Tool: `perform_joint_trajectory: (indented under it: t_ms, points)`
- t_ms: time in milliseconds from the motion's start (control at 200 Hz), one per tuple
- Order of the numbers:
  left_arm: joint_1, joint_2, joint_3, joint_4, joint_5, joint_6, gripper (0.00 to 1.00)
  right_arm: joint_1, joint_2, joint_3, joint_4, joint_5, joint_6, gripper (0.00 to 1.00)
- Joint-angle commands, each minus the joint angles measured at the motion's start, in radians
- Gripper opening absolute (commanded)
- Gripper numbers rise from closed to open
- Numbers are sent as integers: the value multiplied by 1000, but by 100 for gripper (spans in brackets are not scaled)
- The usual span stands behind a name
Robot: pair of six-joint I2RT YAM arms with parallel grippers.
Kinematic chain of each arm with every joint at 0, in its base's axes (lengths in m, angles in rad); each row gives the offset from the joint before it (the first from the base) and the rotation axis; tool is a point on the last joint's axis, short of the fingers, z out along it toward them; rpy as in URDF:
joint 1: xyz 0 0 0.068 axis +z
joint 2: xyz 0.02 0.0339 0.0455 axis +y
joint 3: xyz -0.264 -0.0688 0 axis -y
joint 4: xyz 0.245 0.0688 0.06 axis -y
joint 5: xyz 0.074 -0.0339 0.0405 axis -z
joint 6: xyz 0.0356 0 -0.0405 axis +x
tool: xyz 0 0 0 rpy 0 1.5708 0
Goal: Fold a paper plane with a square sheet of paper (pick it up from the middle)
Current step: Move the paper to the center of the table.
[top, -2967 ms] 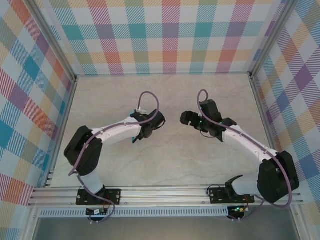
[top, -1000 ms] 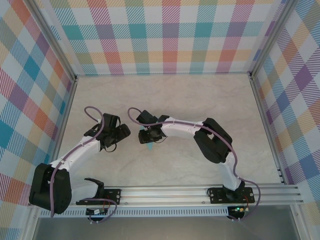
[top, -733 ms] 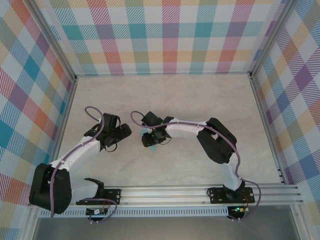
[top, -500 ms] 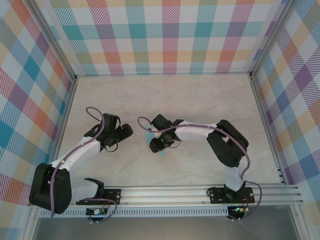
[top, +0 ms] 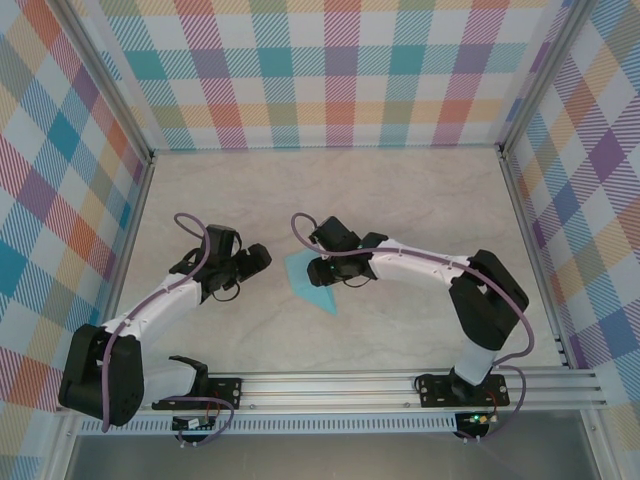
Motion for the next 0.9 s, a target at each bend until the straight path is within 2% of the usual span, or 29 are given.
perform_joint_trajectory:
  t_ms: [0, 195, 380, 490, 710, 895]
  points:
    - [9, 8, -16, 26, 19, -8, 86, 1, 40, 21, -13, 17, 90, 32]
    - [6, 26, -16, 33, 23, -8, 86, 8, 19, 9, 16, -10, 58, 30]
    - [5, 39, -15, 41, 24, -10, 86, 12, 23, 0, 61, -131, 13, 29]
    - [5, 38, -14, 38, 23, -10, 86, 16, 40, 4, 54, -146, 4, 29]
    - [3, 39, -14, 36, 30, -10, 86, 15, 82, 19, -13, -51, 16, 29]
    - [3, 36, -19, 53, 51, -1, 86, 9, 106, 22, -29, -33, 17, 28]
